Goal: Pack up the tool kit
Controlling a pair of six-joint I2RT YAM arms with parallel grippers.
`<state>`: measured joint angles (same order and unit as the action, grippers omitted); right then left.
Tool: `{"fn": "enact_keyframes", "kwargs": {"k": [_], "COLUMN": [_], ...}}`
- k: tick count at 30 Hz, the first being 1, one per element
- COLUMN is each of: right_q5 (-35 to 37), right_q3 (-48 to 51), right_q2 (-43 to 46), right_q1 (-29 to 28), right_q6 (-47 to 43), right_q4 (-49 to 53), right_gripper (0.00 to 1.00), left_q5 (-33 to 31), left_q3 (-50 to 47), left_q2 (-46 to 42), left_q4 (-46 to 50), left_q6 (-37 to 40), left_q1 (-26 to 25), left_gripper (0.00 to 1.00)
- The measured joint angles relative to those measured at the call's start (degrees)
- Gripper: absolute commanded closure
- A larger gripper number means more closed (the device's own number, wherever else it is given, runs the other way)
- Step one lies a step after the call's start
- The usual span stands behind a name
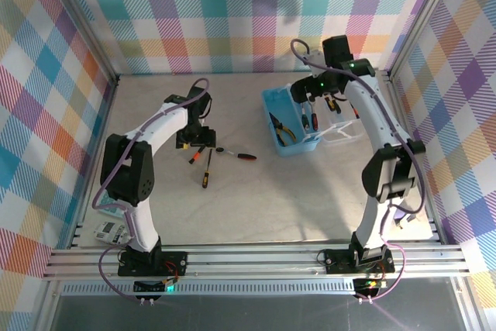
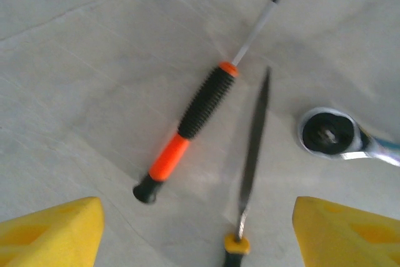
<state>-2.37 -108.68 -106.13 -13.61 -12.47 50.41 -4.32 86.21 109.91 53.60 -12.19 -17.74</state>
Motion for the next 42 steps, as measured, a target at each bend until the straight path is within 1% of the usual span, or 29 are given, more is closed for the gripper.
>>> {"fn": "enact_keyframes", "kwargs": {"k": [4, 5, 7, 10, 11, 19, 22, 26, 27, 31, 34, 37, 40, 42], "right_q5": [-1.0, -1.2, -1.3, -1.4, -1.6, -1.8, -1.8, -2.1, -2.4, -3.9, -5.5, -8.3, -13.3, -17.9], "right_q3": [5.5, 6.5, 8.1, 9.0, 9.0, 9.0, 9.0, 9.0, 9.0, 9.2, 9.7, 10.4, 12.9, 15.8], "right_q2": [2.5, 2.5, 2.5, 2.5, 2.5, 2.5, 2.5, 2.5, 2.5, 2.8, 4.1, 5.9, 8.9, 11.1], "right_q1": [0.0, 0.1, 0.1, 0.1, 0.1, 0.1, 0.1, 0.1, 0.1, 0.1, 0.1, 0.1, 0.1, -0.1], "right_q6": [1.9, 2.5, 3.1, 4.0, 4.3, 4.6, 4.6, 4.8, 4.9, 5.5, 6.0, 7.4, 9.7, 12.1], "right_q4": [-1.5, -1.5, -1.6, -1.6, -1.6, -1.7, -1.7, -1.7, -1.7, -1.7, -1.7, -2.2, -4.6, -8.0], "right_gripper": [0.01, 0.01, 0.01, 0.01, 0.01, 0.01, 0.01, 0.01, 0.01, 0.01, 0.01, 0.01, 0.01, 0.01], "left_q5": [-1.0, -0.9, -0.9, -0.9, -0.9, 0.8, 1.0, 1.5, 1.7, 1.8, 0.7, 1.1, 4.9, 11.1], "left_q3": [2.8, 3.7, 5.2, 7.6, 8.4, 13.4, 13.6, 13.5, 13.3, 12.5, 12.1, 12.1, 12.7, 13.1], "left_q2": [6.2, 7.6, 10.0, 12.8, 13.6, 16.9, 16.9, 16.7, 16.6, 15.8, 14.9, 12.4, 7.6, 3.7], "left_q4": [-1.0, -1.3, -1.7, -1.6, -1.7, 1.5, 1.6, 1.6, 1.5, 1.3, 2.9, 4.4, 4.9, 3.1], "left_q6": [1.9, 2.4, 3.3, 4.4, 4.6, 6.0, 6.0, 6.0, 6.0, 6.0, 6.1, 6.1, 5.8, 4.4], "left_q1": [0.3, 0.3, 0.3, 0.3, 0.3, 0.0, 0.1, 0.3, 0.4, 0.9, 1.7, 2.3, 2.5, 2.5], "left_gripper": [0.39, 0.41, 0.42, 0.48, 0.52, 0.82, 0.91, 0.99, 1.0, 1.0, 1.0, 1.0, 1.0, 1.0]}}
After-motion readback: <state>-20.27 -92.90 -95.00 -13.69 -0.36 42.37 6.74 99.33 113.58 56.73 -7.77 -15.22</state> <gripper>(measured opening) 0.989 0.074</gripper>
